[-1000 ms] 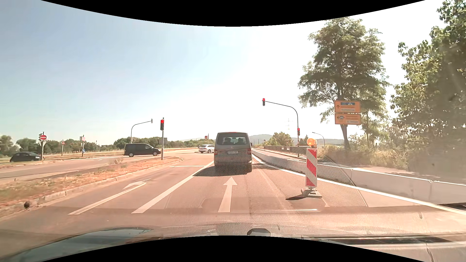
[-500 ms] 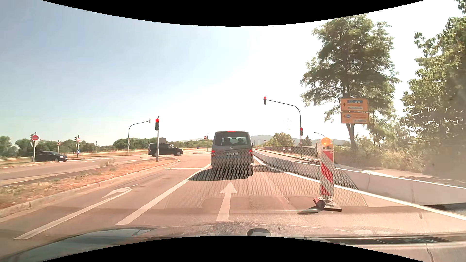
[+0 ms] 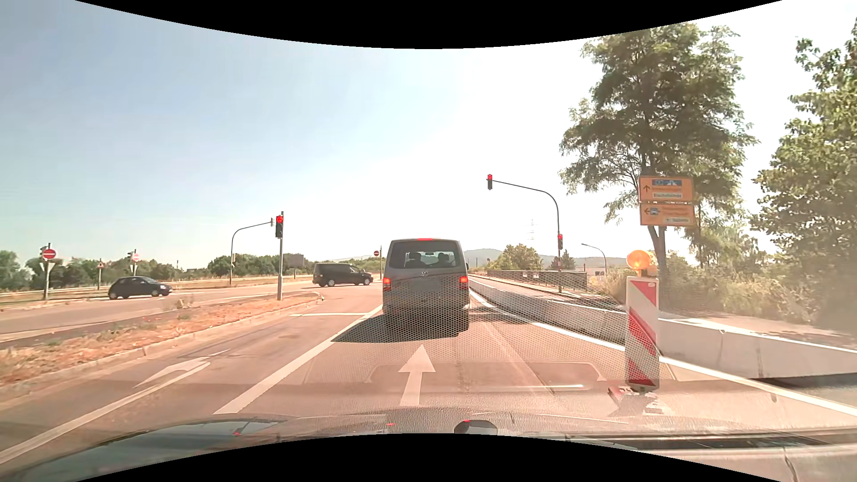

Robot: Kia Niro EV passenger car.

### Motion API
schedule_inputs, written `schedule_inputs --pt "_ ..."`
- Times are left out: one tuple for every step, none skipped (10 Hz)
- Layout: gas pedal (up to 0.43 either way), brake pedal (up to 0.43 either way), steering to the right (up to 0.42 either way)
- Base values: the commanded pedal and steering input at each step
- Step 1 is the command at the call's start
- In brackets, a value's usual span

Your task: Follow the waypoints while adhering to traffic rules and regulations

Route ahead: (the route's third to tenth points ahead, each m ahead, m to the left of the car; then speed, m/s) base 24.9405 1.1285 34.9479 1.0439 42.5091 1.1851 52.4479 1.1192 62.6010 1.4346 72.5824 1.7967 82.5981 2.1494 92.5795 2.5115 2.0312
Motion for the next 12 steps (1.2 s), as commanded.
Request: schedule_inputs --pt "0.000 0.055 -0.003" --pt "0.000 0.079 -0.003" --pt "0.000 0.098 -0.003" --pt "0.000 0.110 -0.004" --pt "0.000 0.116 -0.004" --pt "0.000 0.140 -0.004" --pt "0.000 0.140 -0.004" --pt "0.000 0.146 -0.003" --pt "0.000 0.152 -0.004" --pt "0.000 0.159 -0.004" --pt "0.000 0.165 -0.004" --pt "0.000 0.165 -0.004"
